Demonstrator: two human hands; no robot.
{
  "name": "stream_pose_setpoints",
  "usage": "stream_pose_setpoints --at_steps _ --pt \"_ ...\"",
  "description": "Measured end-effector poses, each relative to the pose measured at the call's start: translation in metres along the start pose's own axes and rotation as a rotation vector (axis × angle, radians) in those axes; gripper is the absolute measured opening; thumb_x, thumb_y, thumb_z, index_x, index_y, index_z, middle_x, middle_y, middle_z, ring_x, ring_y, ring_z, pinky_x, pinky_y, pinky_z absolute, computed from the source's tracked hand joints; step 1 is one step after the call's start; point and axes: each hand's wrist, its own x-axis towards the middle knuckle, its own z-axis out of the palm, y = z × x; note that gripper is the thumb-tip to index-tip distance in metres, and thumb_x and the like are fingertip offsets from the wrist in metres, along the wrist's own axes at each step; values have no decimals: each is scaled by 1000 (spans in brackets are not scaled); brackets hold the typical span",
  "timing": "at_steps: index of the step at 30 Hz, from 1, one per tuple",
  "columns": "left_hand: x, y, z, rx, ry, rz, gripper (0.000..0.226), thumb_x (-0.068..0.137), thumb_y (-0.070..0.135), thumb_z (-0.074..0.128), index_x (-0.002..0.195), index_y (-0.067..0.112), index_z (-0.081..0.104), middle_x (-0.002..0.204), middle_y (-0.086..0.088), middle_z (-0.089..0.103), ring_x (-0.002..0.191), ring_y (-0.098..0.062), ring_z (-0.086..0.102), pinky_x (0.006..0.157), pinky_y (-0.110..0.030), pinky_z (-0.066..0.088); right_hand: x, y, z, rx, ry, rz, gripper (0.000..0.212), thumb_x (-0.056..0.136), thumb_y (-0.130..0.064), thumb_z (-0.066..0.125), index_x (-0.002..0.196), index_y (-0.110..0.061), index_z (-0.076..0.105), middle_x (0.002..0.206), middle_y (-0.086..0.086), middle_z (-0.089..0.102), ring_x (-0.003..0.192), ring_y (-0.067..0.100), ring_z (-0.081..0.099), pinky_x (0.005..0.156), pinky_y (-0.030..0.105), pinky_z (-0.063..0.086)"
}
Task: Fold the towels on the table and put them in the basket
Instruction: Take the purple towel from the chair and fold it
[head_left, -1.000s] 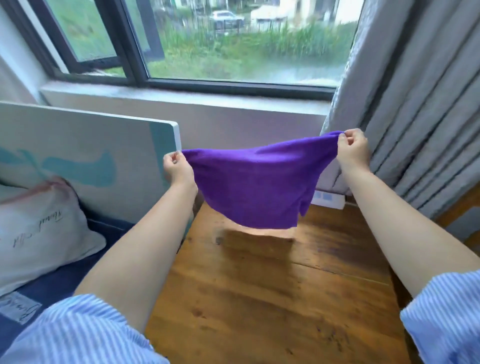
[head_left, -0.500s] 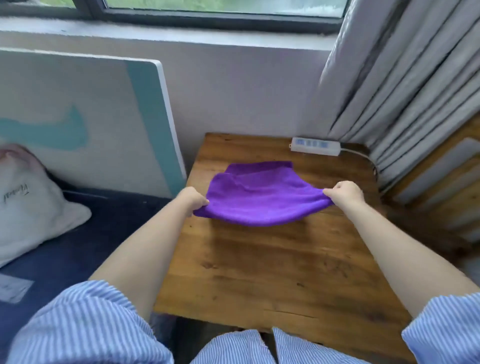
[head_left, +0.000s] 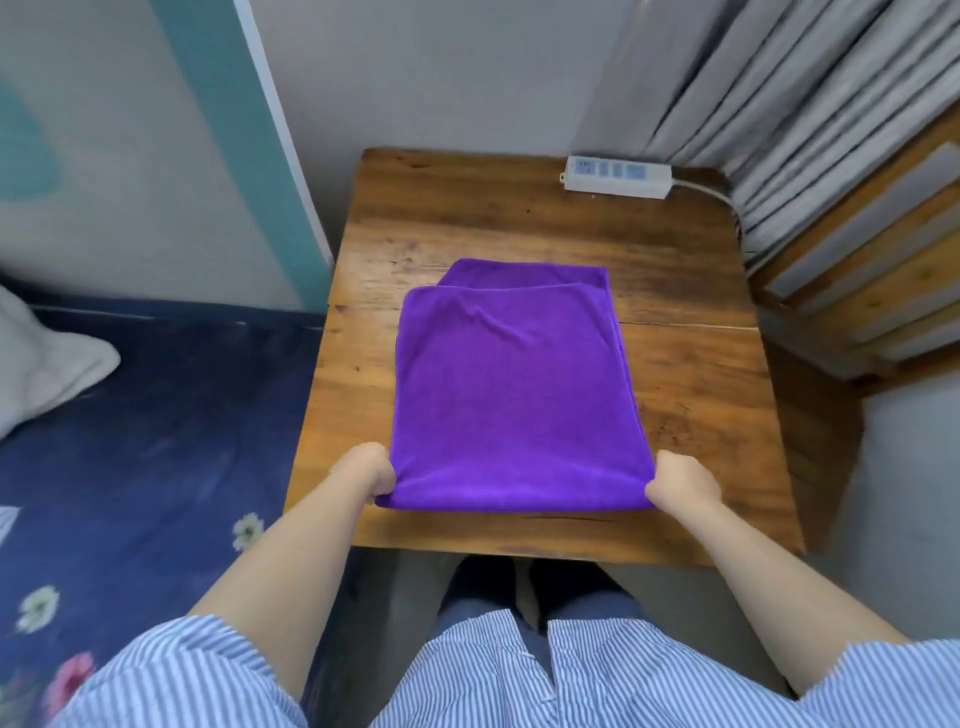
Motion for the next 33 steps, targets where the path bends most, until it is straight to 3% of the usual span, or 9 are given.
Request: stream_pose_setpoints --at_steps 4,8,9,11,14,18,22,27,33 --pt "5 -10 23 94 -33 16 28 89 12 47 114 4 57 107 -11 61 106 -28 58 88 -32 48 -7 4 23 -53 -114 27 32 86 -10 43 116 -8 55 128 12 56 116 27 55 89 29 46" --pt "7 -11 28 151 -237 21 8 91 15 53 94 8 49 72 -3 53 65 -17 52 62 -25 45 -6 3 29 -195 -192 -9 33 87 -10 42 117 -12 56 128 7 56 115 25 55 87 28 46" --pt "9 -9 26 133 -280 8 8 92 15 52 91 8 50 76 -5 56 62 -15 51 62 -24 46 -4 2 27 -234 -204 -25 34 87 -11 42 118 -12 56 128 6 56 116 24 55 88 28 46" --pt "13 -5 17 151 -300 0 23 91 25 55 104 7 56 100 -9 62 77 -19 58 81 -30 50 3 -3 21 -294 -214 -59 34 88 -12 41 119 -12 55 129 6 55 116 24 55 89 29 46" --pt "19 6 -5 177 -101 -23 45 88 38 58 121 8 53 122 -6 60 110 -24 59 93 -31 46 17 -14 6 -338 -188 -115 34 90 -11 38 119 -11 55 129 6 55 116 25 54 90 30 46" --pt "31 30 -37 118 198 18 28 93 20 47 118 10 55 125 -7 57 114 -25 56 85 -29 45 41 -32 -18 -298 -50 -201 31 90 -12 38 115 -9 56 125 10 57 114 28 55 89 32 47" --pt "38 55 -64 68 273 52 30 94 13 41 122 9 49 127 -12 54 116 -28 53 90 -33 46 63 -48 -40 -208 25 -312 27 91 -11 36 108 -5 55 118 14 59 110 31 55 85 34 47" --pt "56 89 -101 47 346 75 32 93 8 37 124 6 44 130 -14 51 121 -31 48 95 -37 44 103 -71 -72 -123 112 -450 27 93 -11 37 114 -8 55 117 11 59 109 25 52 87 33 47" --pt "86 109 -124 69 384 106 35 91 5 38 125 11 46 135 -8 47 129 -27 39 101 -36 37 149 -93 -91 -93 151 -557 42 93 -13 41 134 -12 39 138 6 44 130 23 36 105 35 35"
